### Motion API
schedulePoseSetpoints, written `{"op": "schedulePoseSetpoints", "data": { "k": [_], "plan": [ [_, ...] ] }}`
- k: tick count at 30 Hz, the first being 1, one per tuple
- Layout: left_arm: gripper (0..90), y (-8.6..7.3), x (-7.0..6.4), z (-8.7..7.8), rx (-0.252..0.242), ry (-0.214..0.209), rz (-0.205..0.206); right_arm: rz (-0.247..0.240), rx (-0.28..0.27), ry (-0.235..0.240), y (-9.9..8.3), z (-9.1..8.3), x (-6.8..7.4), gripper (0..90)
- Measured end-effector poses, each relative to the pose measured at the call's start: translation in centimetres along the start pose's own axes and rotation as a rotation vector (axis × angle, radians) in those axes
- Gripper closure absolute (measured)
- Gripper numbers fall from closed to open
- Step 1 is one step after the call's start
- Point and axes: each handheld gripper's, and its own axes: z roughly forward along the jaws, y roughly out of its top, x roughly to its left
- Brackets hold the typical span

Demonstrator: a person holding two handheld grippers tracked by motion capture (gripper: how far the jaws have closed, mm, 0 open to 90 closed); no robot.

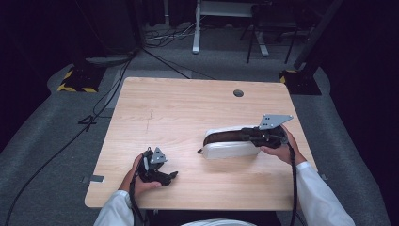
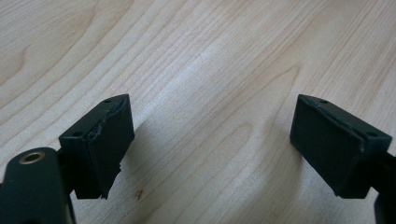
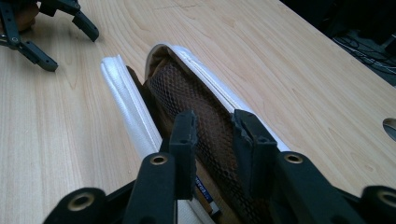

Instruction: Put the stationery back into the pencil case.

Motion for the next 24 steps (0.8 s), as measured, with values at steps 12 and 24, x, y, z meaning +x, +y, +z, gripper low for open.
{"op": "schedulePoseSetpoints", "data": {
  "k": [12, 24],
  "plan": [
    [14.1, 0.0, 0.0, 0.0, 0.000, 0.000, -0.001, 0.005, 0.006, -0.041, -0.5, -1.7, -0.4, 65.5],
    [14.1, 0.0, 0.0, 0.0, 0.000, 0.000, 0.000, 0.016, 0.016, -0.087, -1.1, -3.5, -0.6, 59.0]
  ]
}}
